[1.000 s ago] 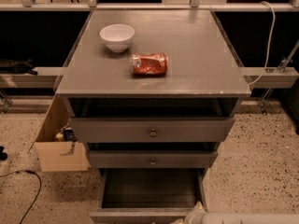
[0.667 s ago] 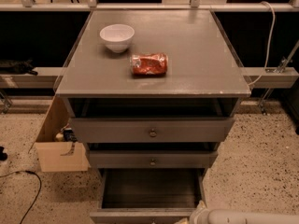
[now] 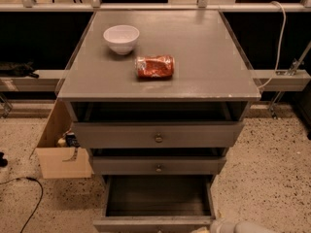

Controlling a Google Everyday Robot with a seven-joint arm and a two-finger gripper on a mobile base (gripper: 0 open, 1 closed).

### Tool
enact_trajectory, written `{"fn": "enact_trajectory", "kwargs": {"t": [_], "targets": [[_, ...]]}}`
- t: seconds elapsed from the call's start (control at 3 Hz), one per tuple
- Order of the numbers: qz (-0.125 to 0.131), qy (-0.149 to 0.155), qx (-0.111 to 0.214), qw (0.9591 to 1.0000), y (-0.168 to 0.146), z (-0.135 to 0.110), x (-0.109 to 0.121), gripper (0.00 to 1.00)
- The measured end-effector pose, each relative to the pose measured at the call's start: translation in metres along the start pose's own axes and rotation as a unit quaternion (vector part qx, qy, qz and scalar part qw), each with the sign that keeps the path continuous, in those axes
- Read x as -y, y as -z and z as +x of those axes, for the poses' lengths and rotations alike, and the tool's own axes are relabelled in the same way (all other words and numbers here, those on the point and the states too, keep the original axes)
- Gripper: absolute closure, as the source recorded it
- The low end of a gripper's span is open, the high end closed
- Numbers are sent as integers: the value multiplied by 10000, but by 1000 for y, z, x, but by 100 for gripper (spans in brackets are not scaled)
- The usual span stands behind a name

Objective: Close bottom drawer

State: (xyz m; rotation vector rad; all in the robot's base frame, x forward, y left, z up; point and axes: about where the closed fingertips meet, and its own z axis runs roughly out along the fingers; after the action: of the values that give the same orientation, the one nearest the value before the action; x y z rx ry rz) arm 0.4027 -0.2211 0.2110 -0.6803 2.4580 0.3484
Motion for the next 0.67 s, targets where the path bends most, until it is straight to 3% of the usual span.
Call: {"fn": "enact_trajectory", "kwargs": {"t": [0.67], "targets": [[-502,421,1,9979,-21,-3,-39,0]]}}
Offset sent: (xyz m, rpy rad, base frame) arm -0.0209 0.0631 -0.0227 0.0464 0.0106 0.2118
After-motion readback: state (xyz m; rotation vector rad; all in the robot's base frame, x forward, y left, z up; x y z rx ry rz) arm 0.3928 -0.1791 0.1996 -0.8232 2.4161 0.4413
